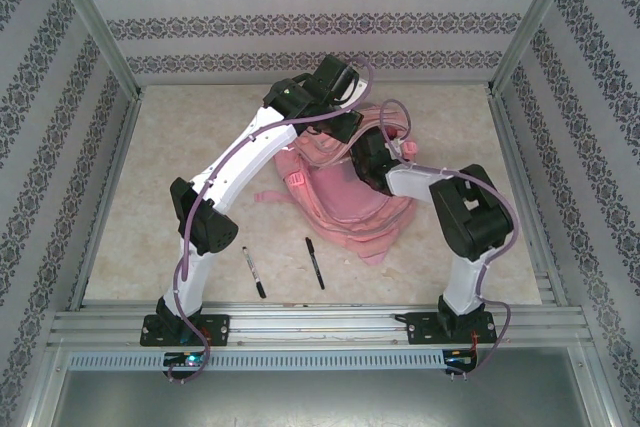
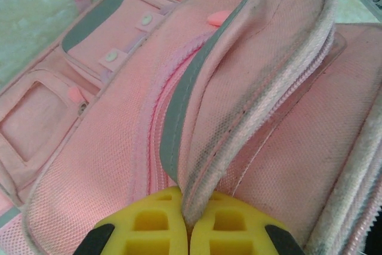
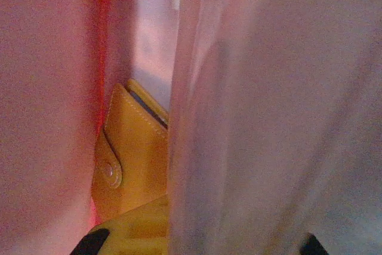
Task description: Pack the student bag
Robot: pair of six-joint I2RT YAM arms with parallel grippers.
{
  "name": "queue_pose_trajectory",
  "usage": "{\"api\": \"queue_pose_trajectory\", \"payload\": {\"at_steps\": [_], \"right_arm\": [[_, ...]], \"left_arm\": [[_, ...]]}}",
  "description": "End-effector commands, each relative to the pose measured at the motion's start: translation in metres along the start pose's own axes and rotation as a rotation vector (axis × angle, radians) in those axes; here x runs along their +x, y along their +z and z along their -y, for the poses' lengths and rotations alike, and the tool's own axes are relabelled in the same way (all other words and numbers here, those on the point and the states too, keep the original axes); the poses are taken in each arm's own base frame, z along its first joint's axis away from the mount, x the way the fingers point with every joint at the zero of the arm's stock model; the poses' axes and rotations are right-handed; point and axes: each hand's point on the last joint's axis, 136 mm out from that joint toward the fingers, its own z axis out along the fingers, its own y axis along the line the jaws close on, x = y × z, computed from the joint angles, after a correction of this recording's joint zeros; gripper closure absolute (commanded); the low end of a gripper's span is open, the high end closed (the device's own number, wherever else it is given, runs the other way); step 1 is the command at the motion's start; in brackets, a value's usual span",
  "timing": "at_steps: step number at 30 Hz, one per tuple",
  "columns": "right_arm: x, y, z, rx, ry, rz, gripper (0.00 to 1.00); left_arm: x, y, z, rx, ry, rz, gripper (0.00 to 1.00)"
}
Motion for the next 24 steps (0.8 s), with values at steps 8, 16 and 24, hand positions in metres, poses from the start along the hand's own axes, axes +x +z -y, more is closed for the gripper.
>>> {"api": "queue_pose_trajectory", "payload": {"at_steps": [8, 16, 24], "right_arm": [[0.010, 0.030, -0.044, -0.153, 0.095, -0.118, 0.91], [0.008, 0.006, -0.014, -0.009, 0.161, -0.118, 0.51], [0.013, -0.037, -0.001, 0.128, 0.166, -0.159, 0.41]], "left_arm": [[-0.030, -0.024, 0.025, 0.113, -0.016, 0.130, 1.00], [-0.027, -0.008, -0.010, -0.020, 0.008, 0.116, 1.00], [-0.018, 0.012, -0.028, -0.049, 0.001, 0.070, 1.00]]}}
